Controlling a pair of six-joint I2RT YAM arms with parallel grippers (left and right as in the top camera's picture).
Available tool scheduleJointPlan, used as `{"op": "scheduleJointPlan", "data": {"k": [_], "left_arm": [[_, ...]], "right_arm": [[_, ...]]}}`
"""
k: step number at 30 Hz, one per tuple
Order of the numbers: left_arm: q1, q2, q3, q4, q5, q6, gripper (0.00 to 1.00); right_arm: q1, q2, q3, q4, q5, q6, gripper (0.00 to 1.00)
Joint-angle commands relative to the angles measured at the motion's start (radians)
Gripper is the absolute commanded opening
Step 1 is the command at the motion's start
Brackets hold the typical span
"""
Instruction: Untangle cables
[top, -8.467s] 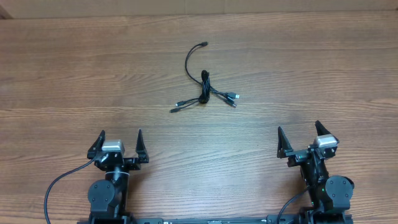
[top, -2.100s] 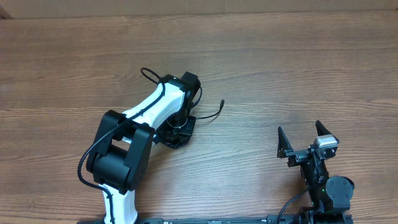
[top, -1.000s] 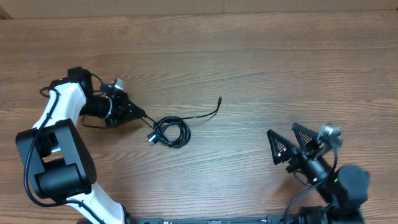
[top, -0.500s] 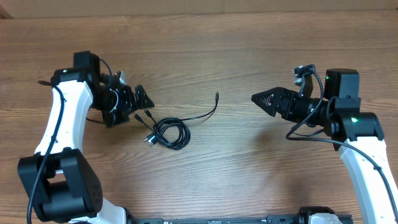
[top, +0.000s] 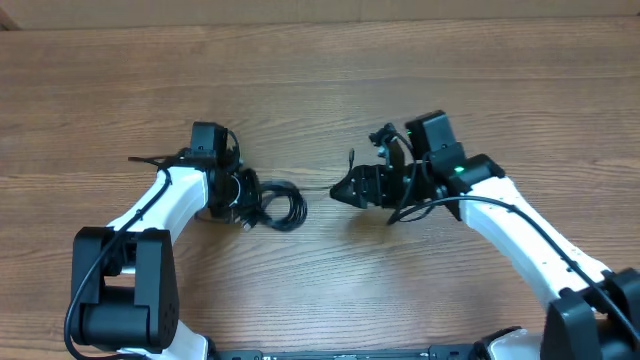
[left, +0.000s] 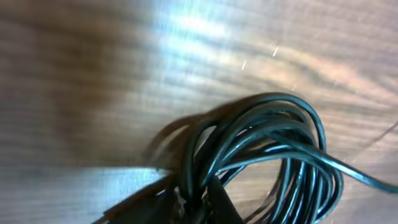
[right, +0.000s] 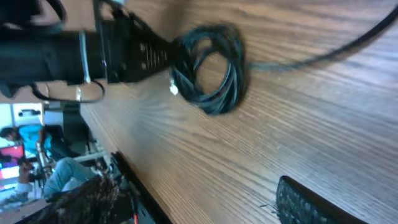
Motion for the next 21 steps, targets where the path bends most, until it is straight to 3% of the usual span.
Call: {"op": "scheduleJointPlan", "data": {"k": [1,4,9,13,16,21], "left_arm": [[-0.011,0.0,0.01,0.161,-0.023,0.024,0.04],[-0.011,0.0,0.01,0.224,0.034,0.058,0.04],[-0.011,0.0,0.01,0.212,0.27,0.311,0.04],[-0.011,0.0,0.01,0.212,0.295,0.309,0.04],[-0.011,0.0,0.01,0.212,0.291,0.308,0.04],[-0.013,0.0,0.01,0.212,0.291,0.225,0.04]], "right_arm": [[0.044,0.028,0.016,0.006,0.225,0.191,0.71],[0.082,0.046,0.016,0.039,0.238,0.215,0.56],[0.168,0.163,0.016,0.208,0.385,0.277,0.61],[0.174,0.26,0.016,0.351,0.357,0.397,0.6],[0.177,0.26,0.016,0.394,0.368,0.397,0.45],[0.205,0.26,0.016,0.455,0.459,0.397,0.06]]}}
